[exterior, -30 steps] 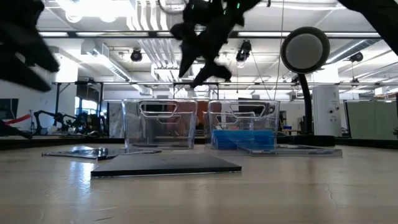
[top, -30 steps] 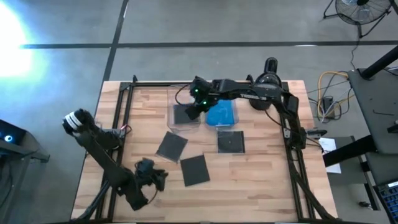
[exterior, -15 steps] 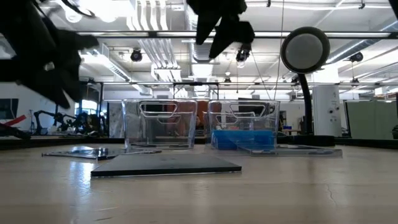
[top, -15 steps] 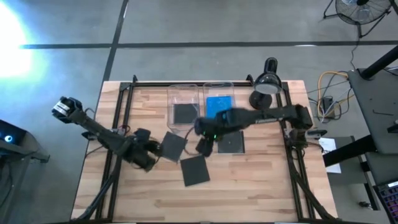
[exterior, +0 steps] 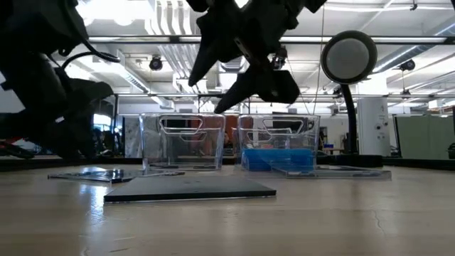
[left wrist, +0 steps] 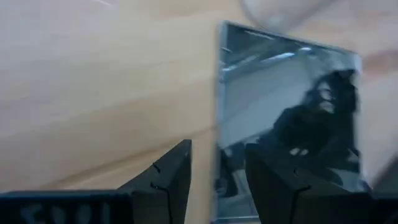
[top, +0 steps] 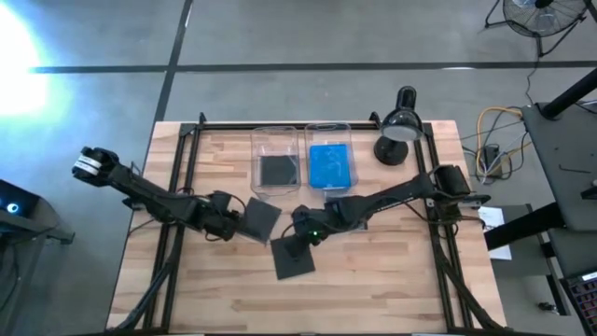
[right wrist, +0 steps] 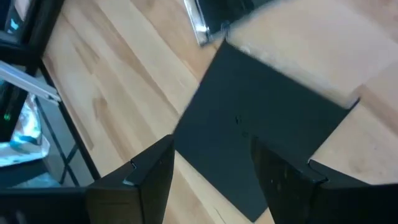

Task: Pick & place jewel cases by type
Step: Put the top left black CD case into the left transparent bin

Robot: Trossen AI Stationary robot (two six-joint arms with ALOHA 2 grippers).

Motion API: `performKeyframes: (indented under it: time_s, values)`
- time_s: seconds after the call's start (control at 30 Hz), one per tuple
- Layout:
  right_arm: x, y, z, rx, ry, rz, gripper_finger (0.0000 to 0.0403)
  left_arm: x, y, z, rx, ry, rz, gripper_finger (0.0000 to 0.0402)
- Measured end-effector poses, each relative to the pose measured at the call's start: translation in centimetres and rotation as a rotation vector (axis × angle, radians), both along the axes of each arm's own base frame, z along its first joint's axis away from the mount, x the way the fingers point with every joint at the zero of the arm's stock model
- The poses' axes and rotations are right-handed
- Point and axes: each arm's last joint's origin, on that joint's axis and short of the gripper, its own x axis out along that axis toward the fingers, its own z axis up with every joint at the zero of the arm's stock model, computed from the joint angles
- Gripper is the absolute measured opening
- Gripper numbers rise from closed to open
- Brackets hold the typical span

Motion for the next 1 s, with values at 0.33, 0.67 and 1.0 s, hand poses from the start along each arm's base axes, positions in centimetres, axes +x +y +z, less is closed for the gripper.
performKeyframes:
  time_s: [0.33,0.67,1.0]
  values:
    - [-0.1,-0.1,-1.1,-0.004,-0.049,-0.002,0.0206,0.0,0.2,-2.5,0.004,-0.09,-0.009,0.0128]
    - [1.5,-0.6,-5.7,0.041,-0.01,-0.098,0.0206,0.9,-0.3,-2.6,-0.009,-0.159,-0.029,0.0128]
    - [2.0,-3.4,-5.9,-0.027,-0.024,-0.227,0.0206,1.9,-2.5,-2.4,-0.05,-0.145,-0.103,0.0128]
